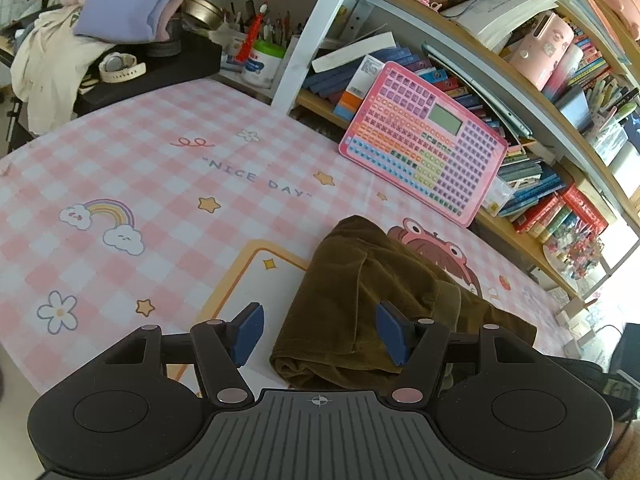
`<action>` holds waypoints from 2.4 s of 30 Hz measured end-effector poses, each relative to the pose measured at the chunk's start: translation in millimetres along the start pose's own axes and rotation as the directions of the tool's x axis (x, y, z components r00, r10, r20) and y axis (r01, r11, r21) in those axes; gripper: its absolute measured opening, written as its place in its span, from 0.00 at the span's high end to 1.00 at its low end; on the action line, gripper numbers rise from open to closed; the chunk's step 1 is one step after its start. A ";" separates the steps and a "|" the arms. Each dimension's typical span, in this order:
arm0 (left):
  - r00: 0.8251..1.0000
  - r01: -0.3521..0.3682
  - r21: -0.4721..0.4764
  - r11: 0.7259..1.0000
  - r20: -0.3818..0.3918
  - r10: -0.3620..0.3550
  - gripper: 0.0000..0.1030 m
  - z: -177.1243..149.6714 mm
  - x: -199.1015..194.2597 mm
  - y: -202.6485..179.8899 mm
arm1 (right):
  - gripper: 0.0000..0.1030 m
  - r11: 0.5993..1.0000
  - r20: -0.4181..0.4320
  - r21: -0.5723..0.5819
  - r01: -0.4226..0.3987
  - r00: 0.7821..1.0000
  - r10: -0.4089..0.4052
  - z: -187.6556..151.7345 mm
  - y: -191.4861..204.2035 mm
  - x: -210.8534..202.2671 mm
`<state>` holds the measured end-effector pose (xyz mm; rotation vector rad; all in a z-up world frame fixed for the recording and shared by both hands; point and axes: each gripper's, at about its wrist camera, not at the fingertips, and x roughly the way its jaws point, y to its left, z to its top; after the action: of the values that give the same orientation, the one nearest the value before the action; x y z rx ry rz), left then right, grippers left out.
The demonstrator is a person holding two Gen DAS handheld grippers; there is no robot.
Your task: Fold clothes
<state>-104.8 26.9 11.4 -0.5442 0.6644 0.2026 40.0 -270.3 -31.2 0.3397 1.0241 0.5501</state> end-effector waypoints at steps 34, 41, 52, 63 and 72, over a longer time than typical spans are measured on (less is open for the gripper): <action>0.967 0.243 0.039 0.969 -0.088 -0.239 0.39 35.1 36.7 24.2 | 0.66 0.983 0.103 0.084 0.163 0.980 -0.172 -22.9 33.3 -23.5; 0.940 0.323 0.086 0.942 -0.146 -0.309 0.39 28.3 48.1 2.6 | 0.53 0.965 0.104 0.137 0.223 0.966 -0.238 -54.2 35.6 -49.3; 0.927 0.331 0.188 0.925 -0.249 -0.281 0.36 2.5 53.4 -32.5 | 0.38 0.940 0.106 0.159 0.303 0.941 -0.321 -72.6 31.1 -70.0; 0.951 0.246 0.221 0.944 -0.242 -0.191 0.29 -16.3 47.7 -61.8 | 0.24 0.952 0.049 0.033 0.303 0.951 -0.304 -60.1 21.7 -67.7; 0.986 0.083 0.169 0.982 -0.157 -0.057 0.28 -38.9 37.0 -108.9 | 0.23 0.972 0.012 -0.098 0.215 0.977 -0.215 -32.8 -22.7 -82.8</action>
<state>-59.0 -85.5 7.6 -0.4153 0.8009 0.0356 -15.9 -336.4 -0.1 0.1388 1.0142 0.4025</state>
